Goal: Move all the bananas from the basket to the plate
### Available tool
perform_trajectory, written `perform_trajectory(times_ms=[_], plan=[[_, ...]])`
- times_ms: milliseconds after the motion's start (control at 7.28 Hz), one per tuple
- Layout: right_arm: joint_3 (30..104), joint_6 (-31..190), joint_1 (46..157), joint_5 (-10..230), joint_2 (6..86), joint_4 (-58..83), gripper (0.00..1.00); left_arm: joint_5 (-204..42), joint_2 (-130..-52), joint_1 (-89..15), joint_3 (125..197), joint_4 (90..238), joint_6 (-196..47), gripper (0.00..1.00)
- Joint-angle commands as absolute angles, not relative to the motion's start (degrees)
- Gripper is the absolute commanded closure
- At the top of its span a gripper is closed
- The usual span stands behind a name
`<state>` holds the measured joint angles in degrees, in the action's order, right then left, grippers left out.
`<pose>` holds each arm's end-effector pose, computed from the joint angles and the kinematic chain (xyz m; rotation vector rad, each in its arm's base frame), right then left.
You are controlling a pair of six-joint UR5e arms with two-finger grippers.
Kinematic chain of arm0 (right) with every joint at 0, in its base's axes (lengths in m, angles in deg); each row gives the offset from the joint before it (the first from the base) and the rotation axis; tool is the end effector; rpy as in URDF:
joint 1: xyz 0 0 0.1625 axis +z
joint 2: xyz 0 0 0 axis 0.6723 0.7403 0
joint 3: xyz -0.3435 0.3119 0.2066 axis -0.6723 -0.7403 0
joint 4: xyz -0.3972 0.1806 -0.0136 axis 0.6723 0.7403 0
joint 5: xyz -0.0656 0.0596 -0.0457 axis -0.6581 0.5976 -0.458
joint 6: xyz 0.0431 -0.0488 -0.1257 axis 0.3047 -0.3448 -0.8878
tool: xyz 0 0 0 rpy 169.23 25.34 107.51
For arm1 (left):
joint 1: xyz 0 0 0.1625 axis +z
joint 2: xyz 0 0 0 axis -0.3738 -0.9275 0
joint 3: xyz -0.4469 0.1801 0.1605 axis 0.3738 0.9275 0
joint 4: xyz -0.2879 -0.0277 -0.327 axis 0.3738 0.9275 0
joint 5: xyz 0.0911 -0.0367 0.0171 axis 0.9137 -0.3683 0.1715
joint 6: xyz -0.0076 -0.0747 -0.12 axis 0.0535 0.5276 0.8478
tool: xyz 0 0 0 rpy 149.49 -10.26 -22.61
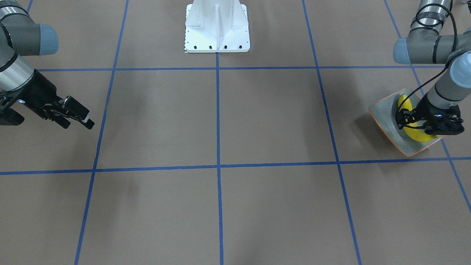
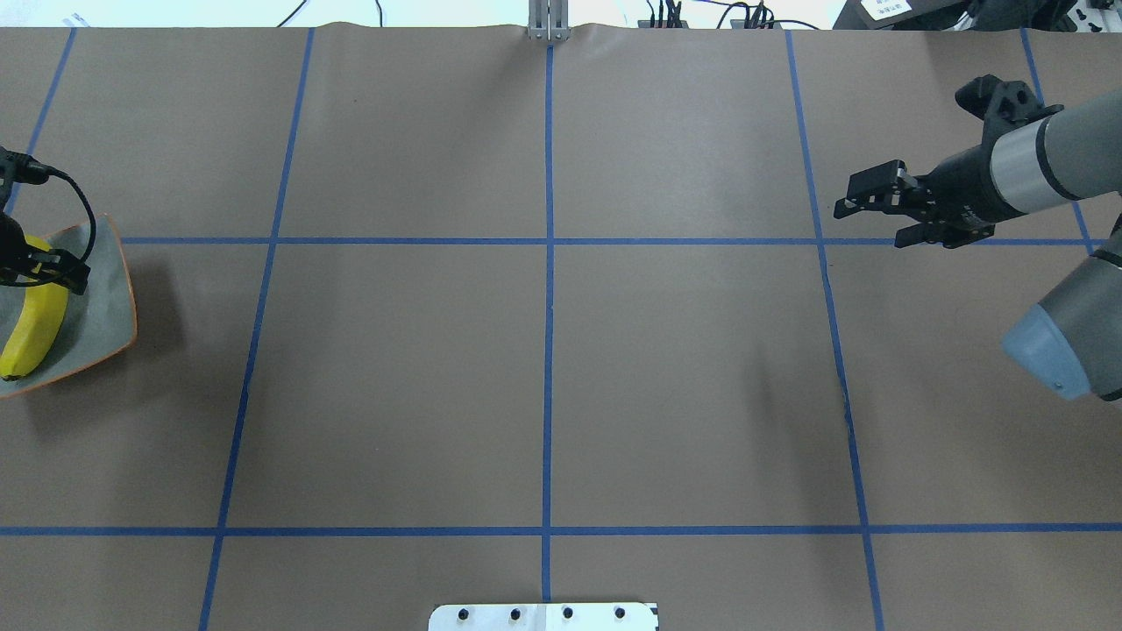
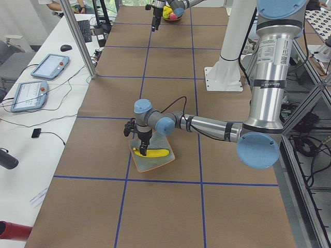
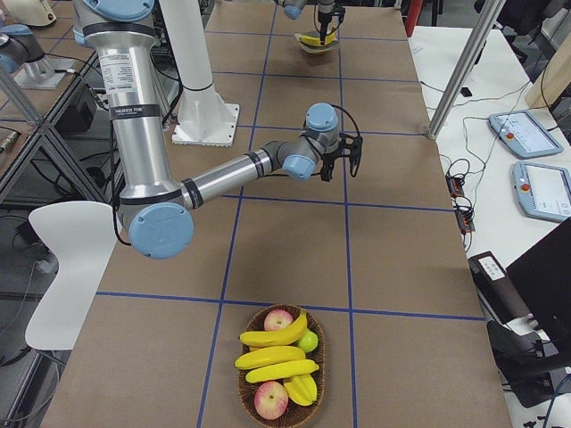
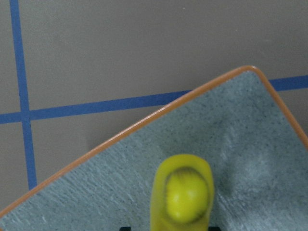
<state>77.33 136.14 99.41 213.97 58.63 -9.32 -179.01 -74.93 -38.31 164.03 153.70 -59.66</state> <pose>-0.2869 -0.5339 0.5026 0.0862 -1.0997 0.3230 0.2336 -0.5366 0.6930 0.0852 0.6358 0.1053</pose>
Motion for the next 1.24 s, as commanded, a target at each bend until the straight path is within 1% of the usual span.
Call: perform_trajectory(times_ms=[0,275,550,687,962,1099], plan=[[77.1,124.5,105.1,214.7,65.1,-9.2,0.00,-187.1,-75.1,-40.9,168.0,153.6,-59.5,0.01],[76.9,110.9,113.5,216.6,72.3,-8.5,0.00,-189.4,-75.6,-41.2,171.8,152.3,-55.9,0.01],[72.0,93.7,121.9,219.6,76.0,-7.5,0.00,-189.3,-76.1,-41.1,172.7,152.1,-52.7,0.01],[67.9,85.3,124.6,219.6,76.6,-7.5,0.00,-189.0,-76.1,-41.0,172.7,152.1,-52.4,0.01],[62.2,72.0,126.3,218.1,77.3,-7.6,0.00,-188.8,-76.2,-40.9,172.7,152.1,-52.3,0.01],[60.7,64.6,127.6,218.0,77.3,-6.7,0.00,-188.8,-76.2,-40.9,172.6,152.1,-52.3,0.01]])
